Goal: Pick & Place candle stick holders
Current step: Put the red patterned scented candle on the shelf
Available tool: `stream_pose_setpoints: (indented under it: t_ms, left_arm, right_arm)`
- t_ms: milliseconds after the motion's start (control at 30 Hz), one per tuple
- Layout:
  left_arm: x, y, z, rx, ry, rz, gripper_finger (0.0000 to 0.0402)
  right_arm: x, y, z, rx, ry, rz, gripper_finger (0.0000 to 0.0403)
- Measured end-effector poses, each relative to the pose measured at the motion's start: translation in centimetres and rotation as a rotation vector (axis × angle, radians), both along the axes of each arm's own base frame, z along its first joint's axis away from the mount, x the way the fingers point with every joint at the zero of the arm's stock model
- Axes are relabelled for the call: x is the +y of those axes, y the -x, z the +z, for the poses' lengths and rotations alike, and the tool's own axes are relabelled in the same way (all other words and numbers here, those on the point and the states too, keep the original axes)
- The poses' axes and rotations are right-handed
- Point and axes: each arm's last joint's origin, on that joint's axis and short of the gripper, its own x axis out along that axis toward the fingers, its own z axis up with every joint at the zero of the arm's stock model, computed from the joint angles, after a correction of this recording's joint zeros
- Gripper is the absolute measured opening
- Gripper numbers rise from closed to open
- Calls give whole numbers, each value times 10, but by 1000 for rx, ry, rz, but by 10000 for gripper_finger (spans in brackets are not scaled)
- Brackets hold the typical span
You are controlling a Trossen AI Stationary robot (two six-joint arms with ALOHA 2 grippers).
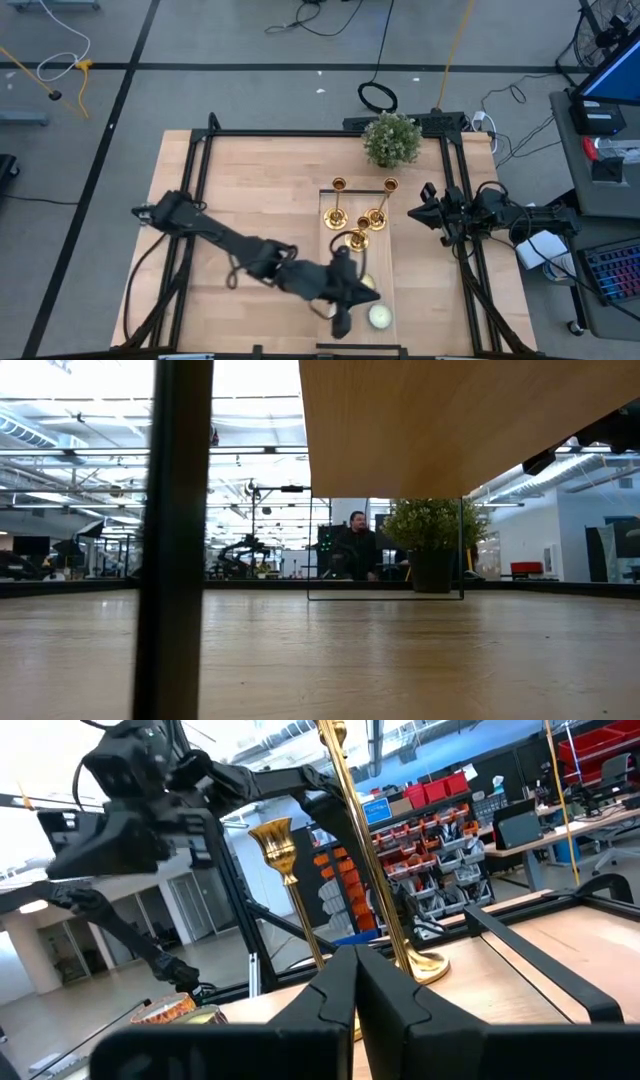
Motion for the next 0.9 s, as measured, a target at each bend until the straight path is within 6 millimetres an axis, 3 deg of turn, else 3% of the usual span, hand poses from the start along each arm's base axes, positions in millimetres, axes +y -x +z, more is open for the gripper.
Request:
stream_pose_setpoints:
  t_ms: [267,500,700,900]
  left_arm:
    - [31,-33,-29,49,-30,61,0]
    - [55,-41,-36,105,-85,71,0]
    - [55,-41,-19,146,-152,38,0]
    - [51,-51,-16,203,-198,33,0]
  right_arm:
    - [0,0,0,-1,0,0,4]
    - [0,0,0,-1,0,0,4]
    - [0,0,0,-1,0,0,4]
    - [0,0,0,2,0,0,4]
